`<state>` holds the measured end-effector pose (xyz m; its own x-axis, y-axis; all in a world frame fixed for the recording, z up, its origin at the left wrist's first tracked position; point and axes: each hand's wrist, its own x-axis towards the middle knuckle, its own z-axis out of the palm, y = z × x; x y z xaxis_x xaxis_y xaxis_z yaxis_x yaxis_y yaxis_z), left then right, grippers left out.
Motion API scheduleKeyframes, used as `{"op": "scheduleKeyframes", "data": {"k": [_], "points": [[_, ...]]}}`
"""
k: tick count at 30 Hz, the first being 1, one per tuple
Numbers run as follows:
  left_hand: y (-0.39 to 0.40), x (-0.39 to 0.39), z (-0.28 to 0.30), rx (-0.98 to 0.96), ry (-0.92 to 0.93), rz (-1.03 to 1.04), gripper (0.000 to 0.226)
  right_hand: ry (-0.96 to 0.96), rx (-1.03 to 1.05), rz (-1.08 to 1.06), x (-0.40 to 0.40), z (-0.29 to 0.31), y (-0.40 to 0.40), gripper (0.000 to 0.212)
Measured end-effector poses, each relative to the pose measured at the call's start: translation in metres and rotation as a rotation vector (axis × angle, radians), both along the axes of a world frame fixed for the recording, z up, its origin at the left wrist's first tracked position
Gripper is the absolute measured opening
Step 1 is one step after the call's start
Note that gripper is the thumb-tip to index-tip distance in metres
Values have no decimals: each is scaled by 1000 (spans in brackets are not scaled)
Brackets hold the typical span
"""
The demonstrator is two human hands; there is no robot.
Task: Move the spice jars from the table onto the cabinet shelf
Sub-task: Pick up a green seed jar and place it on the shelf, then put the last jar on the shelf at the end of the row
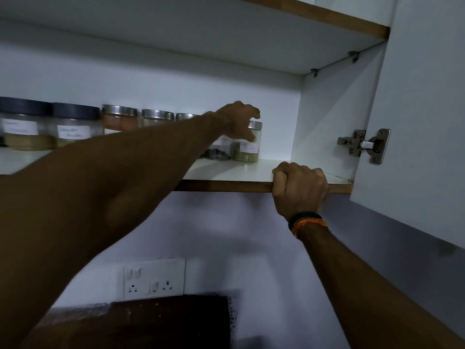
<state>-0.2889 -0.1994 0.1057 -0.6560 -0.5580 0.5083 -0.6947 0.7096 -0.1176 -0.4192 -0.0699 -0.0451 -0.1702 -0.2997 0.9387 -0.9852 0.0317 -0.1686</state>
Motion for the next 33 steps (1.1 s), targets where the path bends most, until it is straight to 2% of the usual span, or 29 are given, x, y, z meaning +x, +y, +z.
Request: {"op": "scheduleKeyframes", "data": {"k": [4, 7, 12, 15, 17, 22, 25, 28, 33], "points": [[33, 10, -16, 91, -13, -37, 73, 85, 258, -192, 1, 6, 9, 43], [61, 17, -29, 154, -11, -94, 72, 109, 371, -254, 6, 8, 19, 39], [102, 25, -50, 233, 25, -151, 66, 51, 286, -61, 14, -2, 36, 47], [128, 35, -66, 262, 42, -182, 64, 47, 323, 4, 20, -20, 56, 45], [145, 43, -80, 273, 59, -212, 63, -10, 367, 42, 26, -35, 71, 53], [188, 61, -127, 191, 151, -321, 55, -93, 433, 105, 44, -67, 104, 67], [209, 69, -165, 110, 217, -383, 52, -128, 564, 116, 51, -100, 120, 61], [222, 74, -208, 224, 247, -407, 52, -208, 706, 106, 57, -139, 137, 53], [233, 82, -293, 481, 156, -294, 56, -302, 928, 95, 58, -201, 168, 40]]}}
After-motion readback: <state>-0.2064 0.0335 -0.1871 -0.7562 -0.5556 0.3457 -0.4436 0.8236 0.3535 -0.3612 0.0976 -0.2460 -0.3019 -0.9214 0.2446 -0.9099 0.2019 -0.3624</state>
